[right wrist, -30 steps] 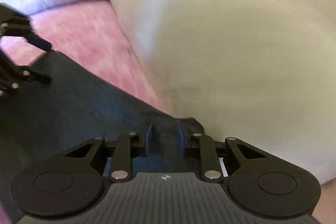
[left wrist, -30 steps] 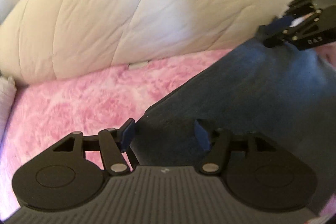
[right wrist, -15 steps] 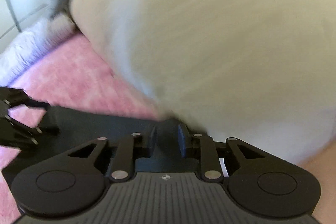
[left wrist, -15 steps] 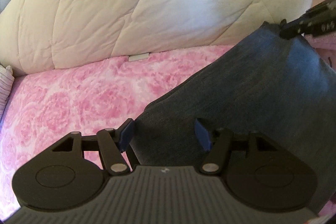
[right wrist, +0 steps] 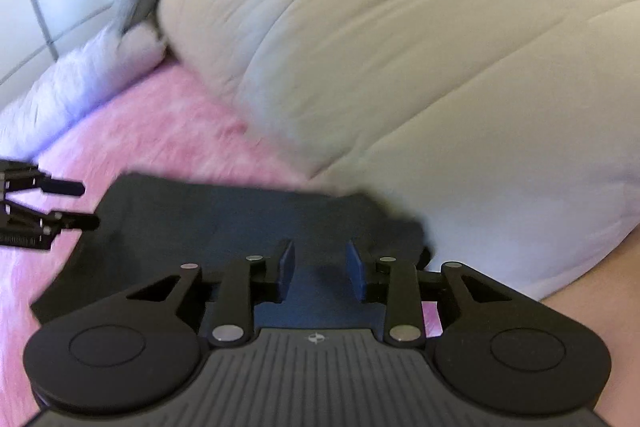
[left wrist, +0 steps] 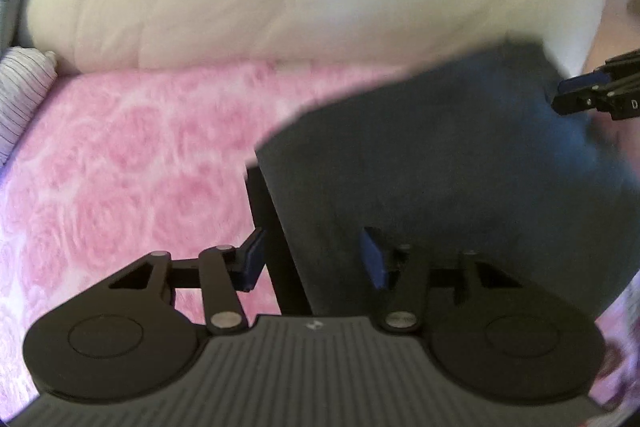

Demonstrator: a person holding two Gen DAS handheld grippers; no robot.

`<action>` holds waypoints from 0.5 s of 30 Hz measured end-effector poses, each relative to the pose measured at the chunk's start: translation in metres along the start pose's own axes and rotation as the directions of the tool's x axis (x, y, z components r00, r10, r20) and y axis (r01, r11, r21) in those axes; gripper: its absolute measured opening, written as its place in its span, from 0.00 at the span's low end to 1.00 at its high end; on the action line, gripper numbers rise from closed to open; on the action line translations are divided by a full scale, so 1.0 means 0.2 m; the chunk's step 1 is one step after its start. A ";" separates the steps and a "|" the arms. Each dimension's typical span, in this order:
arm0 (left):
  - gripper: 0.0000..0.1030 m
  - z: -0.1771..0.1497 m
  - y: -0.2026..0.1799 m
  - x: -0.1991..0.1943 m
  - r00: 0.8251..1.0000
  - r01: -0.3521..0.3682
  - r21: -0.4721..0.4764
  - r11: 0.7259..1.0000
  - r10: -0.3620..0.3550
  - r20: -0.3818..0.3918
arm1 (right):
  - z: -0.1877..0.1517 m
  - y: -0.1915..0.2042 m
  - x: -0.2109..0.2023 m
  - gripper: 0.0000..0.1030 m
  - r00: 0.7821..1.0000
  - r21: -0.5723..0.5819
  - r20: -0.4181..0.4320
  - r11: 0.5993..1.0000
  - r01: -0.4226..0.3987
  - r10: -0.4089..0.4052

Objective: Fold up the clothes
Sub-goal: 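Press and smooth the placed jeans flat with both open grippers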

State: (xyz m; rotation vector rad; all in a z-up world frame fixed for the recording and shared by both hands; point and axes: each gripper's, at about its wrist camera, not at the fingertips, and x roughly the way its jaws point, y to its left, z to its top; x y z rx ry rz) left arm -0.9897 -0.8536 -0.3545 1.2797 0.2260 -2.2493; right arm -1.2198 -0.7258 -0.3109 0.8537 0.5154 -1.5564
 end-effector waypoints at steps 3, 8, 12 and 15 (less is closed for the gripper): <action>0.52 0.02 0.01 0.04 1.000 0.002 -0.001 1.000 -0.002 -0.006 | -0.11 -0.04 0.12 0.33 0.998 0.050 -0.060 0.999 -0.005 0.008; 0.45 -0.06 0.03 -0.17 0.999 -0.011 0.015 1.000 0.011 0.036 | -0.10 0.05 -0.06 0.35 0.999 0.007 -0.046 1.000 0.000 0.001; 0.43 -0.25 0.01 -0.36 0.998 0.004 0.009 1.000 -0.004 0.063 | -0.24 0.19 -0.29 0.35 0.998 -0.082 -0.021 0.995 -0.053 0.052; 0.36 -0.38 -0.03 -0.29 1.000 -0.022 0.035 0.999 0.022 0.000 | -0.38 0.30 -0.34 0.35 0.999 -0.172 -0.023 0.984 -0.046 0.043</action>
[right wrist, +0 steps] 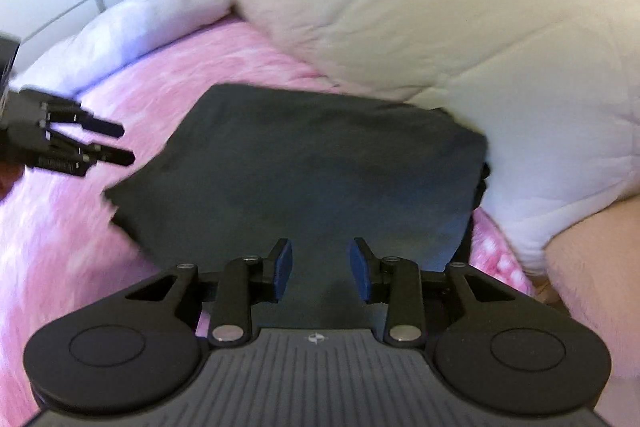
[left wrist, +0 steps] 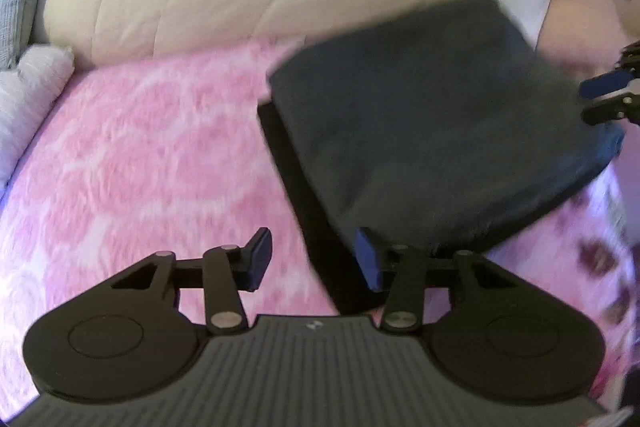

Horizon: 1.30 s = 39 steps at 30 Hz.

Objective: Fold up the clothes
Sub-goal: 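Press and smooth the placed jeans flat with both open grippers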

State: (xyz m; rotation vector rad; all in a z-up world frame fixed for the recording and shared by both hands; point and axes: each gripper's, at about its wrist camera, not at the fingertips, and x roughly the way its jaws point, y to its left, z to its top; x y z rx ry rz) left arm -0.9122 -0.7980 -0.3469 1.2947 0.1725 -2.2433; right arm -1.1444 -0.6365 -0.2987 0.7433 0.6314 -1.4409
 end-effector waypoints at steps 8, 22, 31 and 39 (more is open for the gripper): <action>0.36 -0.07 0.02 0.02 0.998 -0.064 -0.003 0.998 0.064 0.002 | -0.12 0.09 0.04 0.35 0.992 -0.073 -0.053 0.991 0.109 -0.113; 0.61 -0.05 -0.01 0.06 0.994 0.100 -0.057 0.993 -0.097 0.058 | -0.11 0.19 0.14 0.34 0.988 0.029 -0.085 0.991 0.132 -0.129; 0.40 -0.01 -0.04 -0.03 0.991 0.124 0.031 0.992 -0.125 0.053 | -0.18 0.15 0.07 0.35 0.979 0.025 -0.131 0.987 0.161 -0.157; 0.40 0.36 0.06 -0.01 0.985 0.075 -0.002 0.997 -0.073 0.155 | 0.11 -0.02 0.01 0.35 0.987 0.107 0.001 0.981 0.162 -0.163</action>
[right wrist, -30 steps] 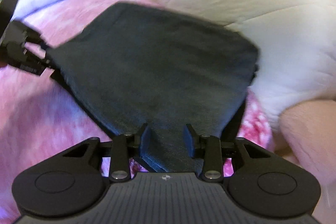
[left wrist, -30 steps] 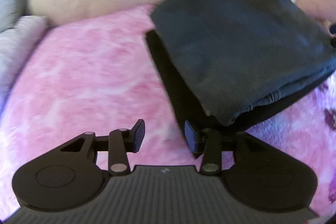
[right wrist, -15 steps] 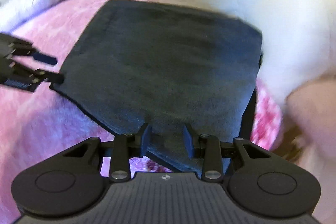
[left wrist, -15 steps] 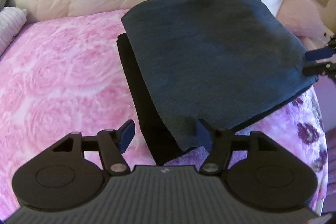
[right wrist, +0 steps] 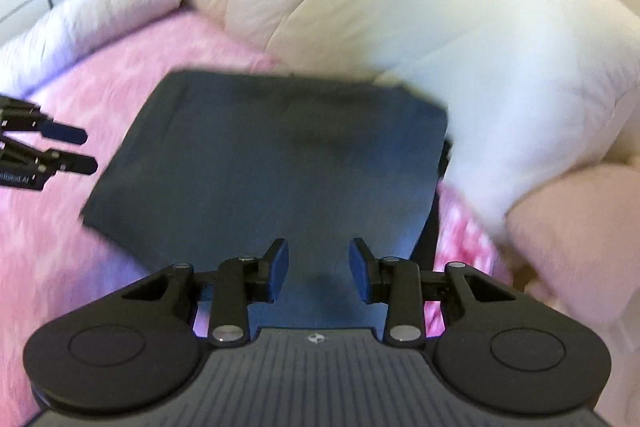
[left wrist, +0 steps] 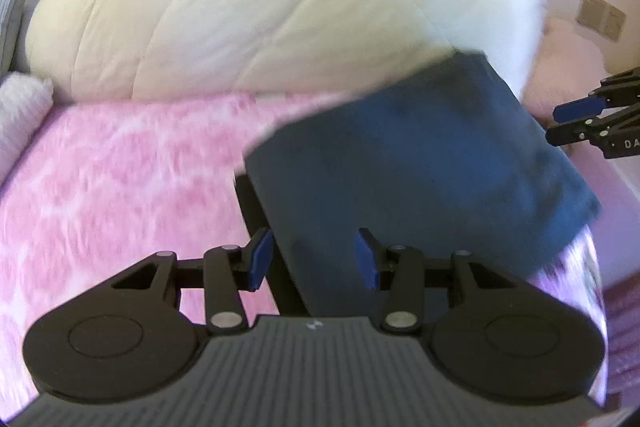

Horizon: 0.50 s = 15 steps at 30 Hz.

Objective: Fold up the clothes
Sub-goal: 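Press and smooth the placed jeans flat with both open grippers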

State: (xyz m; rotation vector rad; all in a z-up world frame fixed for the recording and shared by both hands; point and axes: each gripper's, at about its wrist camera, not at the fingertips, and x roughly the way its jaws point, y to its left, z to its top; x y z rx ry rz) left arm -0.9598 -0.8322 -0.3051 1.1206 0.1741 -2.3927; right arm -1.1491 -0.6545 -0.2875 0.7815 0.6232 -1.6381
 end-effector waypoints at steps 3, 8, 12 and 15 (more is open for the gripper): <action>0.40 0.15 0.05 0.17 1.000 -0.010 0.000 1.000 0.010 -0.001 | 0.17 -0.10 0.12 0.35 0.999 -0.004 0.028 1.000 0.024 -0.024; 0.44 0.24 0.11 0.50 0.992 -0.017 -0.088 0.996 0.006 -0.124 | 0.41 -0.23 0.38 0.35 0.997 0.017 0.010 0.997 0.072 -0.072; 0.46 0.23 0.14 0.55 0.991 -0.021 -0.126 0.992 0.004 -0.136 | 0.46 -0.32 0.65 0.38 0.990 0.033 -0.140 0.999 0.039 -0.034; 0.46 0.24 0.14 0.53 0.987 -0.016 -0.127 0.992 -0.005 -0.161 | 0.52 -0.38 0.70 0.42 0.982 0.100 -0.189 0.995 0.000 0.019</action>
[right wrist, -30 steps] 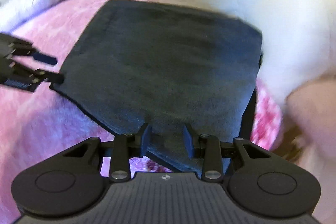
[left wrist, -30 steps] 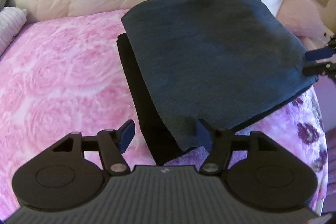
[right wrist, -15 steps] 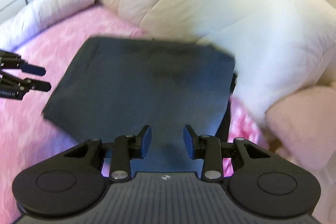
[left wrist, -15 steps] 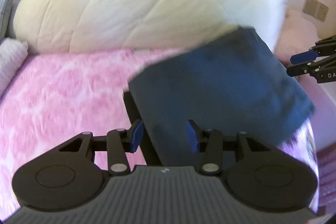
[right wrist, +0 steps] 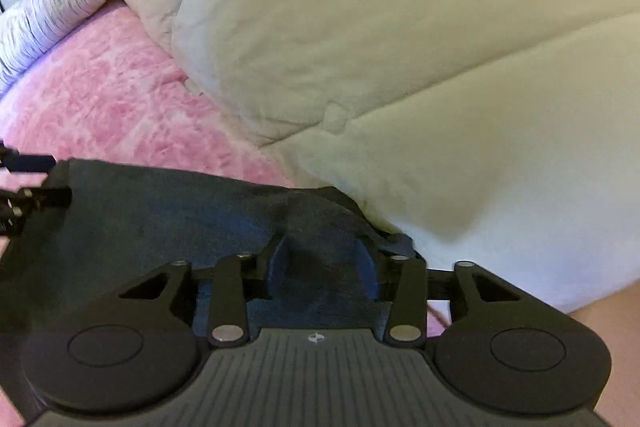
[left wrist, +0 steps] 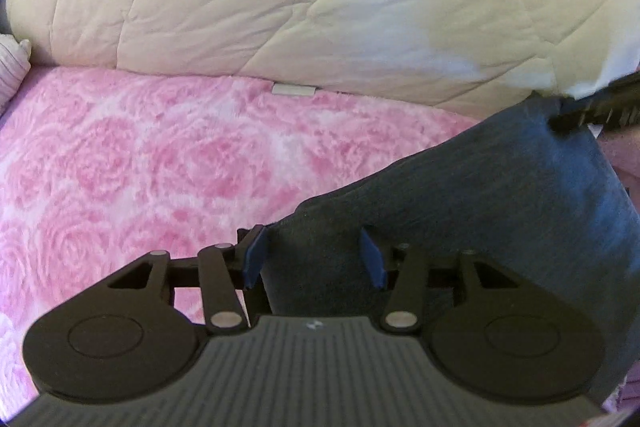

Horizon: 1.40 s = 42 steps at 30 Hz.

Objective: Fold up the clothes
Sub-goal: 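Press and smooth the placed jeans flat with both open grippers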

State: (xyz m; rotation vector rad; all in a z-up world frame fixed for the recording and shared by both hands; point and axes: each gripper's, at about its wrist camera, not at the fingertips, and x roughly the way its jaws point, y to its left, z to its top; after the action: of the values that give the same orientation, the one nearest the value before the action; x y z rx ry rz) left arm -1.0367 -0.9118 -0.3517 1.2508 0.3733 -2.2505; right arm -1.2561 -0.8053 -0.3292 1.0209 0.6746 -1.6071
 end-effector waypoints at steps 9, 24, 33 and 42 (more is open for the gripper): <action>0.49 0.05 -0.01 0.02 0.999 -0.010 0.036 0.999 0.012 -0.046 | -0.04 -0.06 0.08 0.36 0.996 -0.002 0.068 0.999 -0.049 0.049; 0.48 0.08 -0.04 -0.01 0.996 -0.037 0.061 0.997 0.042 -0.084 | -0.17 0.04 -0.04 0.42 0.999 0.023 -0.006 0.999 -0.040 0.040; 0.42 -0.18 -0.11 -0.20 0.992 0.014 0.041 0.999 -0.009 -0.125 | -0.41 0.12 -0.31 0.42 0.994 0.010 -0.079 0.997 -0.072 0.072; 0.44 -0.22 -0.11 -0.16 0.989 0.002 0.059 0.998 0.007 -0.150 | -0.57 0.16 -0.43 0.44 0.995 0.000 -0.065 0.998 -0.070 0.070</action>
State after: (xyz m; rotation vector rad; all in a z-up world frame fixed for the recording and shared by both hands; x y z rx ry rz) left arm -1.0053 -0.8619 -0.3489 1.4550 0.3630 -2.1861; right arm -1.1889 -0.6776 -0.3065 1.0873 0.6765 -1.5177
